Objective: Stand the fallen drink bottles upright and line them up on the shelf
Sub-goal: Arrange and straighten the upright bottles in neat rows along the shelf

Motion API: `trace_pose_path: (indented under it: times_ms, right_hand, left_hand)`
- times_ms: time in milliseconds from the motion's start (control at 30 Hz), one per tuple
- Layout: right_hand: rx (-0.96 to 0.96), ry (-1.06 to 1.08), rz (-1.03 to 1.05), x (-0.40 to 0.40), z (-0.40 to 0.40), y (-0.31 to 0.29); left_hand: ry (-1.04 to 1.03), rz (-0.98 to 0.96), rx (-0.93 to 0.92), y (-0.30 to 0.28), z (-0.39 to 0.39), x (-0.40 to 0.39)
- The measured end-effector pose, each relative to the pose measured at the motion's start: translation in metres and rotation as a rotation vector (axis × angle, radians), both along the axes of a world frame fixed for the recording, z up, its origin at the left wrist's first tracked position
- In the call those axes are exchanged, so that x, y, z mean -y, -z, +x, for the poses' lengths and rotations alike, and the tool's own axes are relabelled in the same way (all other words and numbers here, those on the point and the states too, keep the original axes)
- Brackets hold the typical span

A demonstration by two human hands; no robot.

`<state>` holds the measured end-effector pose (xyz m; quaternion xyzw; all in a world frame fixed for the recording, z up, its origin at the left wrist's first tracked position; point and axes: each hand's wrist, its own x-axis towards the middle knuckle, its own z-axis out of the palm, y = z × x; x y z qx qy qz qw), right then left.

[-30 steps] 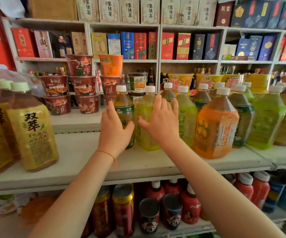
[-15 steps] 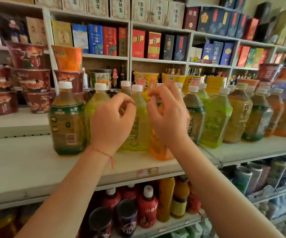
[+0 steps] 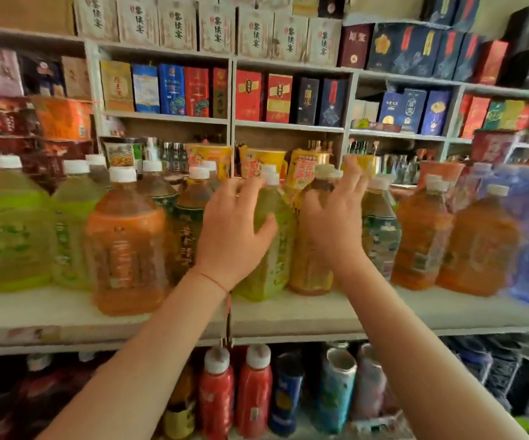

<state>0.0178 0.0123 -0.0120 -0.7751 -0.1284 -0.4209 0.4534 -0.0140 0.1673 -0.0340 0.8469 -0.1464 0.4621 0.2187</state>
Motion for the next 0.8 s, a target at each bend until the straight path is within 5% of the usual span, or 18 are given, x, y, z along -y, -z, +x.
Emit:
trace_pose_path:
  times_ms: [133, 467, 600, 733, 800]
  right_hand:
    - [-0.107, -0.171, -0.039, 0.026, 0.023, -0.003]
    - [0.052, -0.424, 0.032, 0.041, 0.001, 0.0]
    - [-0.072, -0.526, -0.123, 0.045, -0.009, -0.013]
    - [-0.075, -0.473, -0.238, 0.035, -0.017, -0.024]
    - [-0.076, -0.423, -0.189, 0.029, -0.022, -0.025]
  left_hand:
    - [-0.055, 0.045, -0.022, 0.011, 0.02, 0.019]
    - [-0.132, 0.003, -0.009, 0.017, 0.026, 0.025]
    - [-0.143, -0.031, -0.062, 0.015, 0.023, 0.027]
    - [0.038, -0.085, -0.224, 0.008, 0.016, 0.024]
    - [0.226, -0.27, -0.277, 0.005, 0.006, 0.025]
